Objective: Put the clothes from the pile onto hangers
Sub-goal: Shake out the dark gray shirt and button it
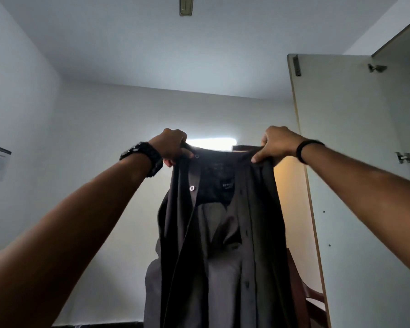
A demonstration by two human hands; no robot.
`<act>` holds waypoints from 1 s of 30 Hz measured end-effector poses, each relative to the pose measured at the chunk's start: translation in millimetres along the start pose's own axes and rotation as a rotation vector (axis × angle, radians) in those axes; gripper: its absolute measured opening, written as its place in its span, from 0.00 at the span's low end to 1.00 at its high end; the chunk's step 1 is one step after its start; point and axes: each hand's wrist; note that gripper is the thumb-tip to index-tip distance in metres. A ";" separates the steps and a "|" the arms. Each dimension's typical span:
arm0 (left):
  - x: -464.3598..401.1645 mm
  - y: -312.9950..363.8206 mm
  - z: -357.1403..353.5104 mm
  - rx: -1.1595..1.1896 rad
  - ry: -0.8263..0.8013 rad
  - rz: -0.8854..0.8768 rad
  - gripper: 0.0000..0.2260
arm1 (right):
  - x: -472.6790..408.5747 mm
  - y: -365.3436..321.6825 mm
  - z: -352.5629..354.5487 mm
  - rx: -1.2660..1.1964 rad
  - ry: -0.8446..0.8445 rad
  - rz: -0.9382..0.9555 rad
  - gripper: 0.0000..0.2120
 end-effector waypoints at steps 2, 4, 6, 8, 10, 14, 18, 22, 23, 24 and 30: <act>-2.6 5.4 15.7 0.101 -0.125 0.078 0.13 | -0.4 0.9 7.2 -0.064 -0.081 -0.041 0.16; -5.5 9.2 26.3 0.106 -0.127 0.099 0.11 | -5.2 1.4 7.6 -0.033 0.181 0.013 0.15; -10.5 10.8 27.0 -0.038 0.226 -0.010 0.12 | -8.9 0.3 12.8 -0.124 0.189 0.017 0.12; -11.3 16.8 21.0 -0.215 0.560 -0.146 0.13 | -5.9 -1.7 22.2 -0.310 -0.197 -0.055 0.09; -12.9 24.0 17.4 -0.199 0.441 -0.161 0.13 | -6.8 -1.7 25.6 -0.170 -0.211 -0.035 0.10; -9.8 27.8 21.8 0.069 -0.065 0.071 0.15 | -9.1 0.5 29.4 0.064 0.119 0.027 0.11; -2.8 33.2 20.0 0.000 0.112 0.059 0.19 | -4.9 5.3 30.8 0.027 0.202 0.024 0.12; 0.5 47.4 23.7 -0.359 0.410 -0.040 0.20 | -2.1 -3.1 30.6 -0.063 0.129 0.018 0.15; 1.3 49.6 24.4 -0.380 0.427 -0.051 0.21 | -1.7 -5.2 32.6 -0.076 0.126 0.008 0.15; 2.1 50.6 25.0 -0.369 0.434 -0.051 0.22 | -1.9 -6.0 35.1 -0.071 0.175 0.012 0.16; 9.4 48.1 45.3 0.090 0.035 0.128 0.23 | 8.4 -12.3 53.9 -0.304 -0.098 0.035 0.11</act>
Point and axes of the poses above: each hand's wrist, its own x-axis away from the middle knuckle, its own z-axis out of the back of the hand, y = z × x, and after that the axes turned 5 degrees about y, right-handed
